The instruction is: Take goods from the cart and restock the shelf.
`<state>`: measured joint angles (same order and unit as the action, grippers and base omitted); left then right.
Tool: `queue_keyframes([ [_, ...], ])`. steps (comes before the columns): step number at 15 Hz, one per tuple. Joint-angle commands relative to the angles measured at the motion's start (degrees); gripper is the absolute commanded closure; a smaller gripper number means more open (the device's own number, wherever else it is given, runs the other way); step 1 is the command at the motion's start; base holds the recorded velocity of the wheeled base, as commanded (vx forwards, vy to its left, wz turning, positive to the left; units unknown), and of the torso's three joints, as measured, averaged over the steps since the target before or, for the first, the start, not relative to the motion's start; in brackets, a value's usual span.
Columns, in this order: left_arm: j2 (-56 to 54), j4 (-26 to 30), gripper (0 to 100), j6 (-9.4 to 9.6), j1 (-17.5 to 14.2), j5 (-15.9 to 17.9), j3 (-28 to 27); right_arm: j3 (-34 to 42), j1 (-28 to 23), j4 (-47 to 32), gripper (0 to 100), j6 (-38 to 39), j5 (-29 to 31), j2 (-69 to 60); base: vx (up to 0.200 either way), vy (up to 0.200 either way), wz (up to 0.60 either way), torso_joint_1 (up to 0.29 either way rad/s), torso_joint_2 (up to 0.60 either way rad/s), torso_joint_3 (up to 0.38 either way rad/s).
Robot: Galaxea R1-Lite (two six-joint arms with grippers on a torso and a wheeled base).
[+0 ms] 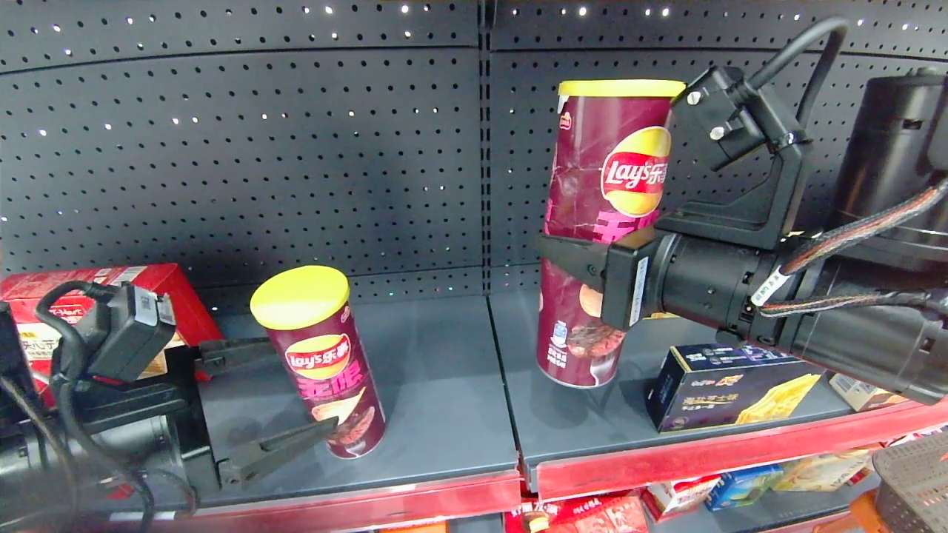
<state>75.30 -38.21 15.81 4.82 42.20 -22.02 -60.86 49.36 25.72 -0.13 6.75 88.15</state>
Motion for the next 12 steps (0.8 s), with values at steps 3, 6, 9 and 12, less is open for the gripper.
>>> queue_keyframes([
  [3, -7.7, -0.1, 0, -1.31, -2.6, -0.3, 5.9, 0.2, 0.0, 0.4, 100, 0.0, 0.0, 0.0, 0.000, 0.000, 0.00, 0.000, 0.00, 0.000],
  [6, -11.9, 0.0, 0, -3.42, -4.1, -0.2, 8.5, 0.2, 0.0, 0.5, 100, 0.0, -0.7, 0.1, 0.000, 0.000, 0.00, 0.000, 0.00, 0.000],
  [9, -12.7, -0.1, 0, -4.30, -4.1, -0.1, 9.0, 0.2, 0.0, 0.8, 100, 0.0, -0.7, 0.4, 0.000, 0.000, 0.00, 0.000, 0.00, 0.000],
  [12, -16.0, 0.1, 0, -4.39, -3.9, 0.2, 9.4, 0.2, -0.1, 0.9, 100, 0.0, -0.7, 0.4, 0.000, 0.000, 0.00, 0.000, 0.00, 0.000],
])
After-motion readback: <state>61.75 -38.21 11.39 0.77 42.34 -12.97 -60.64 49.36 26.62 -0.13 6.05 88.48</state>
